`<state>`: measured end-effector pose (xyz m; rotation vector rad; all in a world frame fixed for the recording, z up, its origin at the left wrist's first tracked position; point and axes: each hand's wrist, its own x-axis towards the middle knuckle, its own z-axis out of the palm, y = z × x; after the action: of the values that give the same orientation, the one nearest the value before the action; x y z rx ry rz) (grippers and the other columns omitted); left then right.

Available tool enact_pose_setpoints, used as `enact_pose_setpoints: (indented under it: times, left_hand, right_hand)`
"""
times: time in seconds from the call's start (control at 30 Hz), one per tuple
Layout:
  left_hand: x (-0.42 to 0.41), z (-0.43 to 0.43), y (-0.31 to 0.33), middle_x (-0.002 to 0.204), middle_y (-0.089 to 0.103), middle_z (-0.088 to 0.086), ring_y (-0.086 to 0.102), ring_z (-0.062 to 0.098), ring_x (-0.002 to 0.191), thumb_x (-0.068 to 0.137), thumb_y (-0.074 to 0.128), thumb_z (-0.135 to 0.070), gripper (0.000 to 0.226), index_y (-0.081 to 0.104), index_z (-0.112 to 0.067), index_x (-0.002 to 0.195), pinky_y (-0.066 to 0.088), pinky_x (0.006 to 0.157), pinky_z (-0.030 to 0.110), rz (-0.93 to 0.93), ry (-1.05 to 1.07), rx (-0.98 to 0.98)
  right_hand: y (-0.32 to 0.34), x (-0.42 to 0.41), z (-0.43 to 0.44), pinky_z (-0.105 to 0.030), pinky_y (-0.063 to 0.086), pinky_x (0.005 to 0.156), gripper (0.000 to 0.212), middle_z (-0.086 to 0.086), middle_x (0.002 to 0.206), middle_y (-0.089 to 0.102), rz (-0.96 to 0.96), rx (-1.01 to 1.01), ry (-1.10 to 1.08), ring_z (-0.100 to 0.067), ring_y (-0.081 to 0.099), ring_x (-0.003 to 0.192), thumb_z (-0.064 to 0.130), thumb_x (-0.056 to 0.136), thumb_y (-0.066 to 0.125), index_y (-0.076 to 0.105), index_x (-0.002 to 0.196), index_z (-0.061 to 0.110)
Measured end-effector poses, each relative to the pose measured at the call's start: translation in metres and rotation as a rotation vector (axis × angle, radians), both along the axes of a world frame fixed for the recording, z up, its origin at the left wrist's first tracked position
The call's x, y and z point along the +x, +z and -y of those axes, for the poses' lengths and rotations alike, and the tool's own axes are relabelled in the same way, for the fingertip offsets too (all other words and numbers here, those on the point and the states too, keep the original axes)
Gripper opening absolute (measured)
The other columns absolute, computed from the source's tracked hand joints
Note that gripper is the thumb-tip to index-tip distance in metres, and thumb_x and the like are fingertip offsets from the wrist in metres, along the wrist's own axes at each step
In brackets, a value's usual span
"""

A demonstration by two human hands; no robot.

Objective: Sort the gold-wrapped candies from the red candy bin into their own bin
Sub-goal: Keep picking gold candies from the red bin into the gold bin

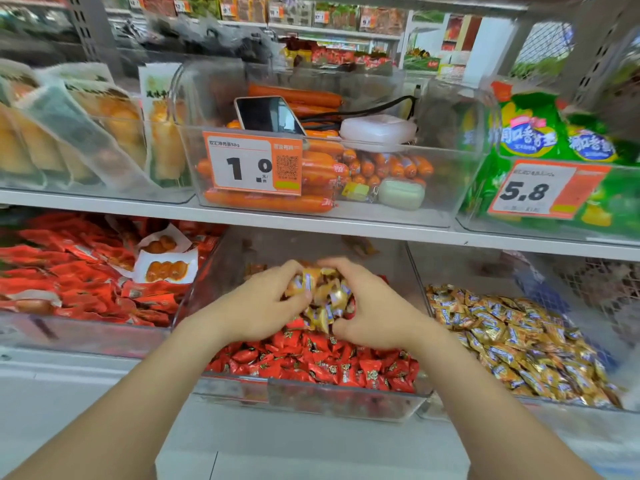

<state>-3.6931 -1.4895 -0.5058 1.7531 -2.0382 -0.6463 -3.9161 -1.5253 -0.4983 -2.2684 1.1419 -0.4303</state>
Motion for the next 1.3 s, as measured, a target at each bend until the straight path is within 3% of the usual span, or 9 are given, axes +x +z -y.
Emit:
enact_pose_setpoints:
  times: [0.2,0.37,0.5,0.73,0.9,1.0,1.07,1.17,1.3]
  left_hand:
    - [-0.005,-0.023,0.004,0.152,0.040,-0.012,0.028,0.016,0.149,0.096,0.053,-0.049,0.042,0.053,-0.045,0.138,0.017,0.124,0.056,0.175,-0.018,-0.089]
    - [-0.004,-0.027,0.008,0.130,0.060,-0.016,0.051,0.004,0.125,0.084,0.060,-0.037,0.054,0.060,-0.033,0.138,0.044,0.110,0.035,0.050,-0.137,-0.231]
    - [-0.010,-0.026,0.005,0.131,0.056,-0.016,0.050,0.006,0.122,0.077,0.059,-0.057,0.075,0.049,-0.032,0.147,0.043,0.107,0.027,0.194,-0.234,-0.205]
    - [-0.012,-0.017,0.005,0.124,0.065,-0.009,0.058,0.013,0.119,0.100,0.063,-0.048,0.042,0.055,-0.029,0.136,0.048,0.098,0.038,0.217,-0.187,-0.234]
    - [-0.010,-0.006,0.004,0.120,0.063,-0.003,0.058,0.020,0.118,0.106,0.060,-0.029,0.033,0.059,-0.026,0.139,0.045,0.094,0.032,0.160,-0.112,-0.239]
    - [-0.007,-0.001,0.001,0.121,0.053,-0.002,0.057,0.023,0.120,0.109,0.054,-0.029,0.033,0.061,-0.023,0.141,0.044,0.101,0.035,0.231,-0.102,-0.158]
    - [-0.008,-0.001,-0.001,0.134,0.049,0.000,0.052,0.023,0.128,0.106,0.059,-0.036,0.045,0.054,-0.021,0.148,0.041,0.108,0.035,0.231,-0.133,-0.096]
    - [-0.011,0.001,0.000,0.128,0.055,-0.002,0.052,0.021,0.126,0.102,0.064,-0.043,0.050,0.056,-0.026,0.147,0.042,0.104,0.036,0.251,-0.207,-0.048]
    - [-0.011,0.005,0.002,0.121,0.065,-0.002,0.058,0.019,0.118,0.100,0.069,-0.041,0.031,0.070,-0.025,0.127,0.046,0.097,0.035,0.269,-0.193,-0.086]
  right_hand:
    - [0.010,-0.018,-0.021,-0.049,0.025,0.122,0.092,0.021,0.140,0.050,-0.229,0.018,0.026,-0.007,0.046,0.129,0.043,0.068,0.062,0.033,0.155,0.049]
    - [0.006,-0.021,-0.018,-0.050,0.016,0.126,0.073,0.018,0.150,0.052,-0.213,-0.120,-0.015,-0.016,0.033,0.152,0.061,0.077,0.069,0.049,0.146,0.047]
    - [-0.006,-0.010,-0.011,-0.041,0.036,0.117,0.071,0.015,0.143,0.059,-0.178,-0.179,0.063,-0.011,0.049,0.137,0.066,0.084,0.075,0.054,0.146,0.037]
    - [-0.007,0.001,-0.004,-0.034,0.048,0.091,0.023,0.008,0.113,0.069,-0.075,-0.206,0.054,-0.012,0.061,0.105,0.037,0.100,0.068,0.069,0.121,0.028]
    - [0.001,0.002,0.000,-0.027,0.044,0.076,0.023,0.006,0.103,0.074,0.093,-0.094,-0.151,-0.002,0.063,0.080,0.032,0.104,0.063,0.069,0.125,0.026]
    - [0.005,0.000,-0.001,-0.037,0.050,0.098,0.049,-0.003,0.141,0.061,0.207,0.070,-0.336,-0.018,0.064,0.119,0.040,0.106,0.059,0.053,0.150,0.020]
    - [0.002,0.001,0.000,-0.041,0.054,0.096,0.059,-0.005,0.149,0.054,0.378,0.279,-0.419,-0.021,0.067,0.113,0.042,0.106,0.061,0.043,0.157,0.017]
    - [0.001,0.004,0.006,-0.028,0.054,0.067,0.055,-0.017,0.139,0.062,0.695,0.575,-0.460,-0.015,0.070,0.081,0.029,0.105,0.066,0.048,0.150,0.003]
    - [0.008,0.004,0.000,-0.027,0.058,0.066,0.028,-0.020,0.115,0.058,1.054,0.829,-0.477,-0.028,0.065,0.087,0.006,0.101,0.068,0.059,0.121,-0.010]
